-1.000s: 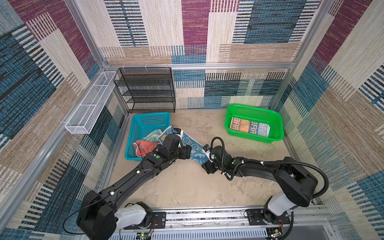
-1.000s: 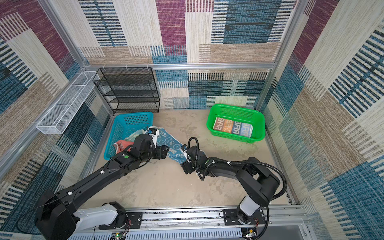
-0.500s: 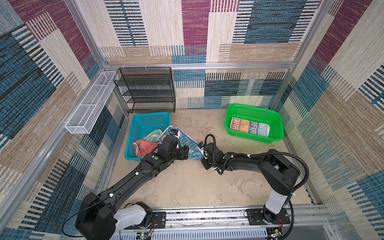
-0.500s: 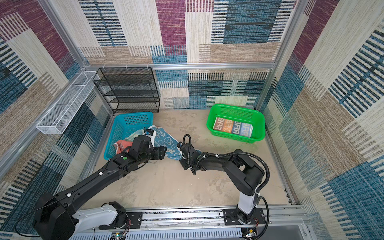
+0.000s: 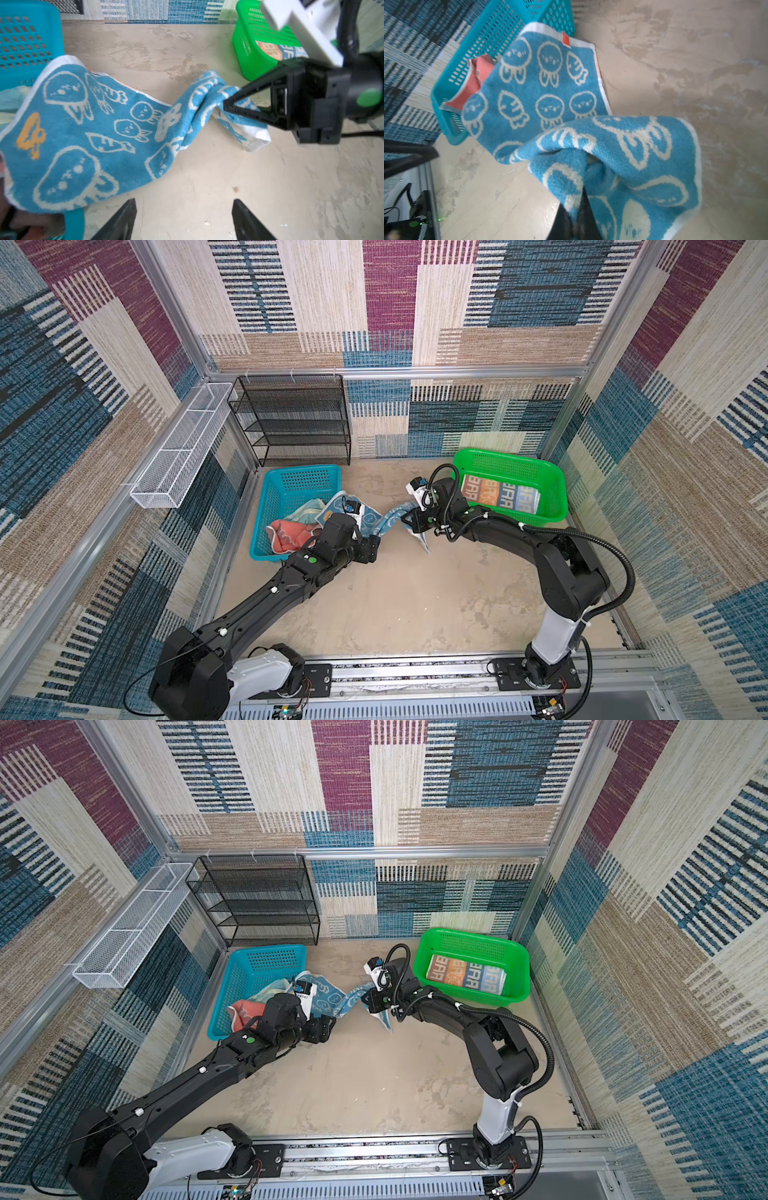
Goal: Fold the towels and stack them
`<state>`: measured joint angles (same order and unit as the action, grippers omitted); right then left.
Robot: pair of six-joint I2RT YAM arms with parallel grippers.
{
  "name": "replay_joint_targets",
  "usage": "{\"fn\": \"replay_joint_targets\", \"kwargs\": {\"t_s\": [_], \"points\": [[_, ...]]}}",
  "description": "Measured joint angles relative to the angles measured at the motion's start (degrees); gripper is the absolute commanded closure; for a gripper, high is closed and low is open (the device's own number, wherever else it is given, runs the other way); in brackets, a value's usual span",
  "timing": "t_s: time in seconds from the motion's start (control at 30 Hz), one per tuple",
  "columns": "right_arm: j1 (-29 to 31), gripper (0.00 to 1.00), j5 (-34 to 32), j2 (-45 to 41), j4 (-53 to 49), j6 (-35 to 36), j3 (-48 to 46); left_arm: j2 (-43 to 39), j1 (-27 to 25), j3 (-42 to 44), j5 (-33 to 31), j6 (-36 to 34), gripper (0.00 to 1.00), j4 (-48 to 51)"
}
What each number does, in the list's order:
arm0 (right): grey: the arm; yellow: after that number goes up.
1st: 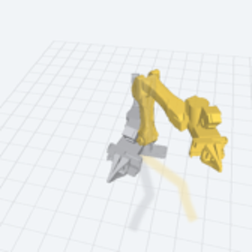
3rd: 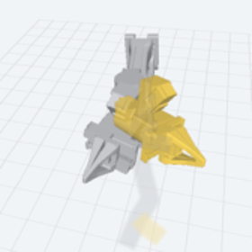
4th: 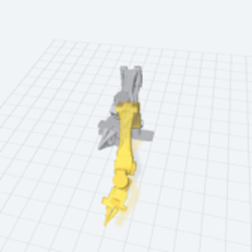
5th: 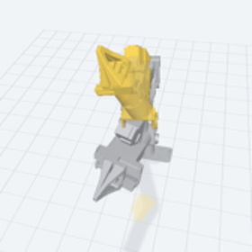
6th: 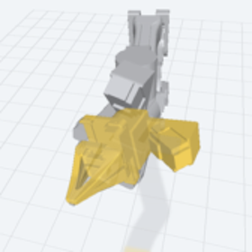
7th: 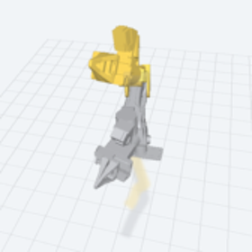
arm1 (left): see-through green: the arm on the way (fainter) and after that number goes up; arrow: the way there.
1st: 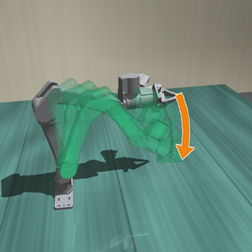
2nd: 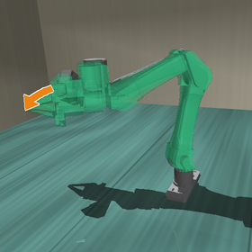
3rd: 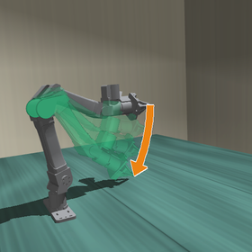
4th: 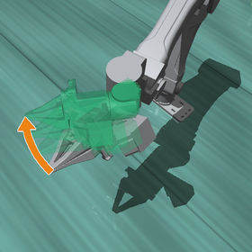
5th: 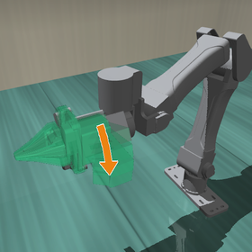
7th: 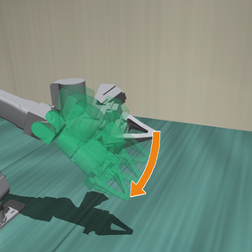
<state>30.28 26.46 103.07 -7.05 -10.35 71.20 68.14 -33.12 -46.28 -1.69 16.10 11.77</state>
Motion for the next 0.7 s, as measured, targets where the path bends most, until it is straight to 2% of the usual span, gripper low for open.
{"fn": "replay_joint_targets", "kwargs": {"t_s": [0.1,0.23,0.53,0.7], "points": [[0.02,1.0,2.21,-0.76,-2.19,1.7,2.71,0.55,-0.42,-0.15,2.12,-1.79,0.24,-0.68],[-0.28,1.0,1.18,-5.88,-5.25,3.26,2.21,1.18,-0.79,-0.48,3.52,-3.19,0.24,-1.6],[-6.43,1.0,-10.23,-23.06,-8.22,3.52,-3.39,1.6,-0.92,-1.64,3.54,-4.04,0.24,-2.99],[-7.45,1.0,-16.44,-29.57,-10.93,3.5,-6.19,2.08,-1.29,-1.66,3.54,-4.09,0.24,-2.97]]}}
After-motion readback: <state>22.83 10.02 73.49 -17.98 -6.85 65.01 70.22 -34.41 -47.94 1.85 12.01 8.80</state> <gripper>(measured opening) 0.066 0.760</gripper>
